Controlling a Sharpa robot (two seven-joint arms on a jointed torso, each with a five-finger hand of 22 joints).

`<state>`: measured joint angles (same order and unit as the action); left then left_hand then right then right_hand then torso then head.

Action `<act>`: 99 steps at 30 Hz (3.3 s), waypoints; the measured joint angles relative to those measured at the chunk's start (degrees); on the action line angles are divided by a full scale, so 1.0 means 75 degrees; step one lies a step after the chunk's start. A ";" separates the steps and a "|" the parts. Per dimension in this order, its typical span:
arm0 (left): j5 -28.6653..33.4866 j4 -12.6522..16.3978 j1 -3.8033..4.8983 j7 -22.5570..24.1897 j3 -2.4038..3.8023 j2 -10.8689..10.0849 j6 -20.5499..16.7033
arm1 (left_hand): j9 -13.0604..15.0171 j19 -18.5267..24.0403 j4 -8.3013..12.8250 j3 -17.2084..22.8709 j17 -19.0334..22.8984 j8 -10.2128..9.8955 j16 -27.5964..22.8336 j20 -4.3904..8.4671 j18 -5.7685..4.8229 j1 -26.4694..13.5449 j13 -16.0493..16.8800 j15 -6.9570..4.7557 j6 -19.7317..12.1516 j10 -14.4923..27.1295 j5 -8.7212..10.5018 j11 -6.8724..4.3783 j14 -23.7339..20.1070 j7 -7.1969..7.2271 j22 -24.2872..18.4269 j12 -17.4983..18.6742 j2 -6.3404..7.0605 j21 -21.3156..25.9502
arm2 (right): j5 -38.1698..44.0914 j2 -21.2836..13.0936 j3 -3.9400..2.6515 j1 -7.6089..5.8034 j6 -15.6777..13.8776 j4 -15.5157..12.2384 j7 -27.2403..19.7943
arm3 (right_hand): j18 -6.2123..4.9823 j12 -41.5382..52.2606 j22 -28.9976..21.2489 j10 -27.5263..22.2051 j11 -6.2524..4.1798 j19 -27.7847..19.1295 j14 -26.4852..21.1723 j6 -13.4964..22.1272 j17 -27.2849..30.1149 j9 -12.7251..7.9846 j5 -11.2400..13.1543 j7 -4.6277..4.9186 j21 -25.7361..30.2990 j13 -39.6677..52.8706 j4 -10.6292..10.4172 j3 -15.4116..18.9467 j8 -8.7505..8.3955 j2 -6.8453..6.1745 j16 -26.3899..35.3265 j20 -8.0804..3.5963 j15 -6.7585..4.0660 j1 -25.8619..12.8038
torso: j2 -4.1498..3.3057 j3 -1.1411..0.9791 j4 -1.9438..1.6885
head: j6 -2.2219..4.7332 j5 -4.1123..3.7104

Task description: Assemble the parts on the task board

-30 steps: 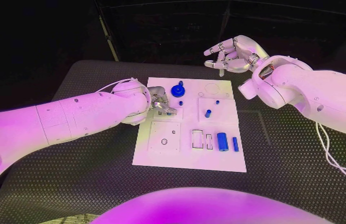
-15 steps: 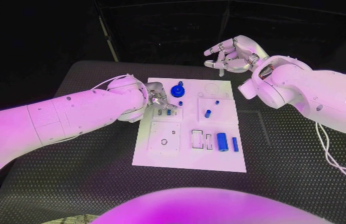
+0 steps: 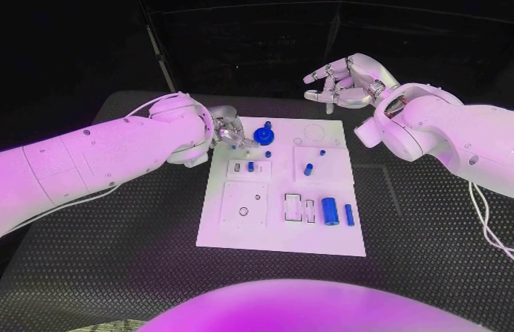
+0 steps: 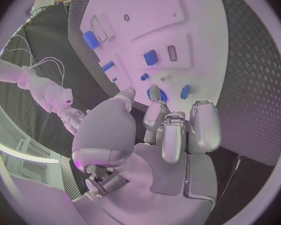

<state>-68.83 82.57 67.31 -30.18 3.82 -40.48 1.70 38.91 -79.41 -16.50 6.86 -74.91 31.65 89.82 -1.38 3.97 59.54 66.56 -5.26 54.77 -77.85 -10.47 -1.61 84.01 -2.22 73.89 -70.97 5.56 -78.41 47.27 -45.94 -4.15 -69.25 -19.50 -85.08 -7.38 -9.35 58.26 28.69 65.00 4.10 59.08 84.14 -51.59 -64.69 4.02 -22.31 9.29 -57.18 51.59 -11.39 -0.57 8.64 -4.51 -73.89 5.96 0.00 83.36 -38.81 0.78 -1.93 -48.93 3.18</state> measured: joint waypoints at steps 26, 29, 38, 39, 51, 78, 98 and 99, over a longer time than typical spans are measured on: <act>0.0045 -0.2971 0.0711 -0.0005 -0.0165 0.1416 0.1952 | -0.0745 0.0129 -0.0014 -0.0642 0.0000 -0.0662 0.0000 -0.0186 0.0000 0.0340 -0.0342 0.0199 -0.0120 0.0201 0.0000 0.0201 0.0007 -0.0263 -0.0158 0.0233 -0.0263 0.0151 | 0.0000 0.0073 0.0000 0.0000 0.0015 0.0052 0.0003 | 0.0000 0.0000 0.0001 0.0000 0.0000 0.0000 0.0000 0.0000 -0.0001 0.0000 0.0000 0.0000 0.0000 0.0002 0.0000 0.0000 0.0000 0.0000 0.0000 0.0000 0.0000 0.0001 | -0.0034 0.0004 -0.0001 | 0.0071 0.0070; 0.0032 -0.3121 0.0712 -0.0006 -0.0182 0.1489 0.2041 | -0.0749 0.0129 -0.0014 -0.0642 0.0000 -0.0662 0.0000 -0.0186 0.0000 0.0340 -0.0342 0.0199 -0.0120 0.0201 0.0000 0.0201 0.0007 -0.0263 -0.0158 0.0233 -0.0263 0.0151 | 0.0000 0.0075 0.0000 0.0000 0.0018 0.0052 0.0004 | 0.0000 0.0000 0.0001 0.0000 0.0000 0.0000 0.0000 0.0000 -0.0001 0.0000 0.0000 0.0000 0.0000 0.0002 0.0000 0.0000 0.0000 0.0000 0.0000 0.0000 0.0000 0.0001 | -0.0029 0.0006 -0.0001 | 0.0068 0.0083; -0.0004 -0.3430 0.0717 -0.0007 -0.0266 0.1707 0.2259 | -0.0781 0.0129 -0.0012 -0.0681 0.0000 -0.0695 0.0000 -0.0186 -0.0001 0.0382 -0.0341 0.0198 -0.0093 0.0200 0.0000 0.0201 0.0007 -0.0235 -0.0159 0.0233 -0.0305 0.0151 | 0.0000 0.0102 0.0000 0.0000 0.0031 0.0063 0.0004 | -0.0001 0.0000 0.0002 0.0000 0.0000 0.0000 0.0000 0.0000 -0.0001 0.0000 0.0000 0.0000 -0.0001 0.0002 0.0000 0.0000 0.0000 0.0000 0.0000 0.0000 0.0000 0.0001 | -0.0019 0.0009 -0.0001 | 0.0050 0.0096; -0.0005 -0.3436 0.0717 -0.0007 -0.0268 0.1710 0.2264 | -0.0783 0.0129 -0.0012 -0.0681 0.0000 -0.0695 0.0000 -0.0186 -0.0001 0.0380 -0.0341 0.0198 -0.0093 0.0201 0.0000 0.0201 0.0007 -0.0235 -0.0159 0.0233 -0.0303 0.0151 | 0.0000 0.0102 0.0000 0.0000 0.0031 0.0063 0.0004 | 0.0000 0.0001 0.0002 0.0000 0.0000 0.0000 0.0000 0.0000 -0.0001 0.0000 0.0000 0.0000 0.0000 0.0002 0.0000 0.0000 0.0000 0.0000 0.0000 0.0000 0.0000 0.0001 | -0.0019 0.0008 -0.0001 | 0.0050 0.0097; -0.0022 -0.3507 0.0709 -0.0011 -0.0312 0.1753 0.2452 | -0.0845 0.0129 0.0010 -0.0744 0.0000 -0.0695 0.0000 -0.0185 -0.0001 0.0460 -0.0351 0.0198 -0.0039 0.0200 0.0000 0.0201 0.0007 -0.0237 -0.0160 0.0233 -0.0383 0.0151 | 0.0000 0.0124 0.0000 0.0000 0.0049 0.0081 0.0004 | 0.0000 0.0001 0.0002 0.0000 0.0000 0.0000 0.0000 0.0000 -0.0008 0.0000 0.0000 0.0000 -0.0001 0.0014 0.0000 0.0000 0.0000 0.0000 0.0000 0.0000 0.0000 0.0001 | -0.0012 0.0001 -0.0004 | 0.0005 0.0124; 0.0000 -0.3546 0.0697 -0.0024 -0.0374 0.1849 0.2710 | -0.1038 0.0102 0.0085 -0.0859 0.0000 -0.0757 0.0000 -0.0213 0.0000 0.0994 -0.0343 0.0198 0.0125 0.0200 0.0000 0.0201 0.0007 -0.0236 -0.0120 0.0233 -0.0718 0.0151 | 0.0000 0.0168 0.0000 0.0000 0.0078 0.0112 0.0002 | -0.0001 0.0001 0.0002 0.0000 0.0000 0.0000 0.0000 0.0000 -0.0013 0.0000 -0.0028 0.0000 -0.0001 0.0026 0.0000 0.0000 0.0039 0.0000 0.0000 0.0000 0.0000 0.0002 | -0.0013 0.0001 -0.0004 | -0.0046 0.0108; 0.0146 -0.3561 0.0691 -0.0027 -0.0391 0.1870 0.2770 | -0.1134 0.0102 0.0264 -0.0722 0.0000 -0.0791 0.0000 -0.0212 0.0000 0.1607 -0.0354 0.0198 0.0178 0.0200 0.0000 0.0201 0.0007 -0.0182 -0.0090 0.0233 -0.1035 0.0151 | 0.0000 0.0188 0.0000 0.0000 0.0093 0.0138 -0.0002 | 0.0000 0.0001 0.0003 0.0000 0.0000 0.0000 0.0000 0.0000 -0.0019 0.0000 -0.0028 0.0000 -0.0001 0.0035 0.0000 0.0000 0.0038 0.0001 0.0000 0.0000 0.0000 0.0002 | -0.0010 0.0001 -0.0004 | -0.0062 0.0104; 0.0172 -0.3561 0.0691 -0.0027 -0.0391 0.1870 0.2768 | -0.1146 0.0102 0.0349 -0.0637 0.0000 -0.0791 0.0000 -0.0212 0.0000 0.1771 -0.0359 0.0198 0.0194 0.0199 0.0000 0.0199 0.0006 -0.0167 -0.0090 0.0233 -0.1103 0.0151 | 0.0000 0.0189 0.0000 0.0000 0.0093 0.0140 -0.0002 | 0.0000 0.0001 0.0003 0.0000 0.0000 0.0000 0.0000 0.0000 -0.0019 0.0000 -0.0028 0.0000 -0.0001 0.0035 0.0000 0.0000 0.0038 0.0001 0.0000 0.0000 0.0000 0.0002 | -0.0010 0.0001 -0.0004 | -0.0064 0.0103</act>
<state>-67.54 55.87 72.50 -30.38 0.89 -26.46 22.46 30.32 -78.65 -13.88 2.08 -74.91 25.72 89.82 -2.97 3.97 72.82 63.86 -3.78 56.23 -76.36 -10.47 -0.12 84.05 -3.47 73.22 -69.22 -2.71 -77.28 47.27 -44.52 -4.15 -69.24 -18.80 -84.03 -7.39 -9.35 58.26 28.71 65.00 4.10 59.08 84.14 -51.59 -64.83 4.02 -22.51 9.29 -57.19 51.85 -11.39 -0.58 8.93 -4.51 -73.89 5.95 0.00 83.37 -38.88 0.79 -1.96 -49.41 3.96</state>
